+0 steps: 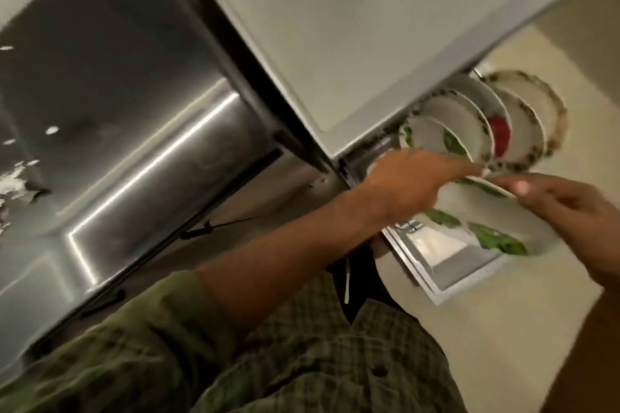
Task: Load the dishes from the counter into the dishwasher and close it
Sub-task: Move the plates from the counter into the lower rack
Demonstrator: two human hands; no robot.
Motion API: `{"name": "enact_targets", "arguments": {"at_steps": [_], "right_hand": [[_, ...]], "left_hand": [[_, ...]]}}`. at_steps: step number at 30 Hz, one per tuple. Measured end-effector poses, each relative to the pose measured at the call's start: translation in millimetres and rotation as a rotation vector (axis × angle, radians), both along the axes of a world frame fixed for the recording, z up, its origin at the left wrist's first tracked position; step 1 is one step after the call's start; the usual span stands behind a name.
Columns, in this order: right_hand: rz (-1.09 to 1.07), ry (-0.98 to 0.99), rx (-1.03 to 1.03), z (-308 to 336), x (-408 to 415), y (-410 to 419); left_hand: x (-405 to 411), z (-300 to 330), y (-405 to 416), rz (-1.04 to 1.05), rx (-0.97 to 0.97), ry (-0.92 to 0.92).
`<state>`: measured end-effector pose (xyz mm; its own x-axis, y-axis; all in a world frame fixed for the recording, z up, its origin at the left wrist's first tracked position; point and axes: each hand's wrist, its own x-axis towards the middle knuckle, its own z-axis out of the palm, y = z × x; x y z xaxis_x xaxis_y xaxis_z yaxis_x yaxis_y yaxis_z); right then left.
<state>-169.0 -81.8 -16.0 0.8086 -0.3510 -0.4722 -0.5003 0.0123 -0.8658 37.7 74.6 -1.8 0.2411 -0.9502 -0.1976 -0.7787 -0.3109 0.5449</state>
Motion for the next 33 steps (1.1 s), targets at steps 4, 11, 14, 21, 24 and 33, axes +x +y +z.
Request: {"name": "enact_targets", "arguments": {"at_steps": [4, 11, 14, 21, 24, 33], "right_hand": [[0.049, 0.23, -0.22, -32.9, -4.7, 7.4], [-0.331, 0.266, -0.429, -127.3, -18.9, 52.8], [-0.438, 0.205, -0.423, -151.3, -21.1, 61.2], [-0.546, 0.058, -0.457, -192.5, -19.7, 50.3], [-0.568, 0.016, -0.546, -208.1, -21.3, 33.8], [-0.561, 0.018, -0.477, -273.6, -13.6, 2.7]], "left_hand": [[-2.9, -40.2, -30.5, -0.181, 0.047, -0.012], [3.5, -110.8, -53.5, -0.23, -0.089, 0.147], [18.6, -134.6, -50.3, 0.011, -0.012, 0.23], [42.3, -182.1, -61.4, 0.105, -0.082, 0.072], [42.4, -197.9, -73.9, 0.138, -0.147, 0.113], [46.4, -253.0, -99.0, 0.141, -0.16, 0.112]]}}
